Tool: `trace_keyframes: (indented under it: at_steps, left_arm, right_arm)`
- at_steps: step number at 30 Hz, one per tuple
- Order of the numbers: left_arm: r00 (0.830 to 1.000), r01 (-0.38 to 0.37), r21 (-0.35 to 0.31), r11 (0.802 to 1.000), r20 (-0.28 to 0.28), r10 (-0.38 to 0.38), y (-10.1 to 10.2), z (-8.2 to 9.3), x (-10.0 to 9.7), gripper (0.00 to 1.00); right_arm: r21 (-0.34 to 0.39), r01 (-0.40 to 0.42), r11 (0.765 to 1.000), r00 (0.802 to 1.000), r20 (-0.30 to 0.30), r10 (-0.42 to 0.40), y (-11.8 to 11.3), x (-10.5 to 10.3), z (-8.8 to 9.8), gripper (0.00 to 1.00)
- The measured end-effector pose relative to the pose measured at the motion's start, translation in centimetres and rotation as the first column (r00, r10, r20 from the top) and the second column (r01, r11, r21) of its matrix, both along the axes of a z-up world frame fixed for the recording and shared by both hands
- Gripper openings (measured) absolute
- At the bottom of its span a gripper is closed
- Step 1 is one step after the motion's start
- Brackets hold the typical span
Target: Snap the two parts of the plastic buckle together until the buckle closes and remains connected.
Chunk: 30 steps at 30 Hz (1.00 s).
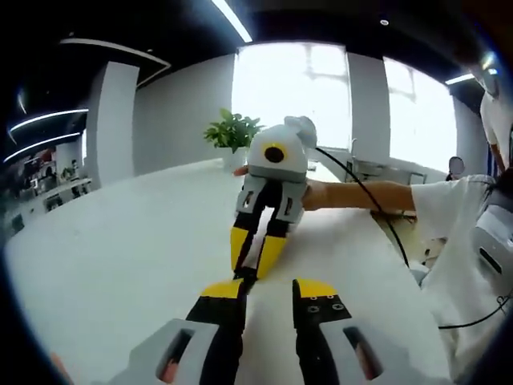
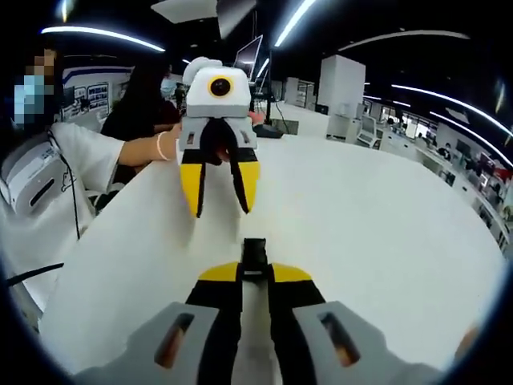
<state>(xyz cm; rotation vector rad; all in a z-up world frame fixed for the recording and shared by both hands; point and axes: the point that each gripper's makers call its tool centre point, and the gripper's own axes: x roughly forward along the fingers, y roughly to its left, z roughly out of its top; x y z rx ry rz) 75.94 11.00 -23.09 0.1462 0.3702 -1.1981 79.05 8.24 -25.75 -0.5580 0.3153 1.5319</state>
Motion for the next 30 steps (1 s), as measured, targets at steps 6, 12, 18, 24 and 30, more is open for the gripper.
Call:
trace_keyframes:
  at_steps: [6, 12, 18, 24, 30]
  left_arm:
    - [1.000, -0.012, 0.005, 1.000, -0.011, 0.012, -0.2, -0.5, 0.9, 0.22]
    - [1.000, -0.015, 0.012, 1.000, -0.012, 0.015, -0.3, -0.7, 0.9, 0.22]
    - [1.000, -0.010, 0.017, 1.000, -0.013, 0.011, -0.6, -1.0, 0.7, 0.21]
    - [1.000, -0.010, 0.034, 0.999, -0.013, 0.010, -0.7, -1.3, 0.8, 0.21]
    - [1.000, -0.005, 0.031, 1.000, -0.012, 0.005, -0.7, -1.1, 1.1, 0.21]
  right_arm:
    - [-0.025, 0.018, 1.000, 0.999, -0.027, -0.019, 0.1, 2.8, -0.2, 0.10]
    - [-0.008, 0.017, 1.000, 0.996, -0.087, -0.018, 0.7, 5.9, -0.2, 0.10]
    - [-0.055, -0.002, 0.999, 0.996, -0.091, -0.003, 1.1, 8.2, -0.3, 0.10]
    - [-0.060, -0.005, 0.998, 0.996, -0.092, -0.001, 1.2, 9.5, 0.0, 0.10]
    - [-0.028, 0.017, 0.999, 0.993, -0.120, -0.021, 1.0, 11.0, -0.2, 0.10]
